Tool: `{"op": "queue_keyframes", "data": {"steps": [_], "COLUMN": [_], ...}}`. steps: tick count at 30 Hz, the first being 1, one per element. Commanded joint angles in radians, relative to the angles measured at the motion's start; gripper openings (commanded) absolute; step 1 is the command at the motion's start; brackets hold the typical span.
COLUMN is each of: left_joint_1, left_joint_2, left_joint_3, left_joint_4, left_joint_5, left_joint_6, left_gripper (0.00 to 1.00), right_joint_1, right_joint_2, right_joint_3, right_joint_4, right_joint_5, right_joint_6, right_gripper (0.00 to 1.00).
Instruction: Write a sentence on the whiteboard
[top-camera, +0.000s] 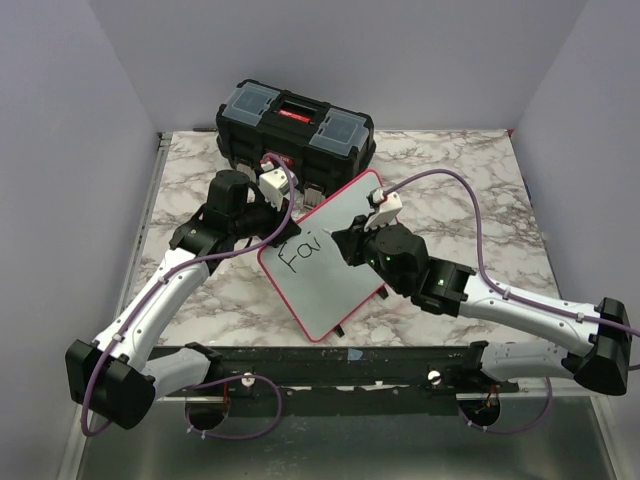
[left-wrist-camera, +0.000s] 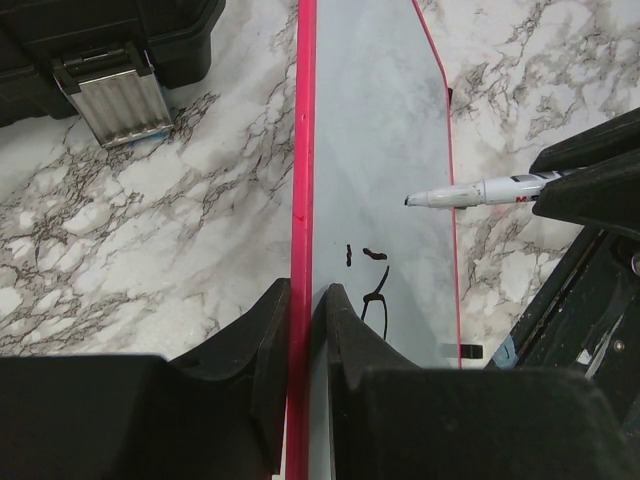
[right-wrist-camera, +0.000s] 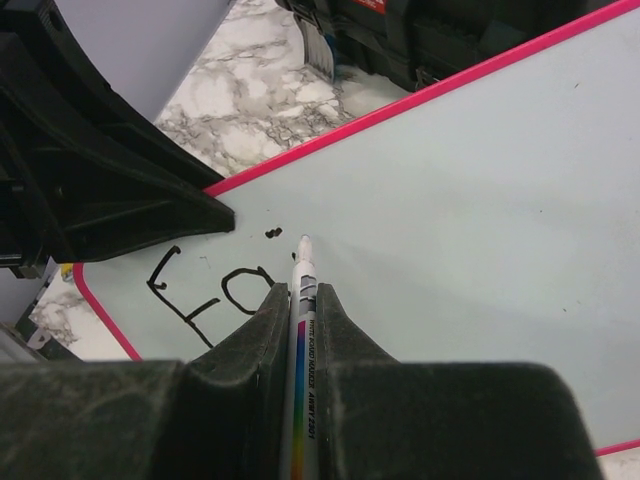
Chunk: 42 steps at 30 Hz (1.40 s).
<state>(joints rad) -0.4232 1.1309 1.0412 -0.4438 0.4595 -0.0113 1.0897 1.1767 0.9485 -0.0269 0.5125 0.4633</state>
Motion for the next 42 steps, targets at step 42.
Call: {"op": "queue_keyframes", "data": {"steps": [42], "left_joint_1": [-0.002], "left_joint_2": [-0.028], "left_joint_3": [0.006], "left_joint_4": [0.021], "left_joint_5": [-0.012], "left_joint_6": [0.053], "left_gripper": [0.0], "right_joint_1": [-0.011], "right_joint_2": [0.094], "right_joint_3": [-0.039], "right_joint_4": [0.092], "right_joint_5": [0.047], "right_joint_6": [-0.018], "right_gripper": [0.01]}}
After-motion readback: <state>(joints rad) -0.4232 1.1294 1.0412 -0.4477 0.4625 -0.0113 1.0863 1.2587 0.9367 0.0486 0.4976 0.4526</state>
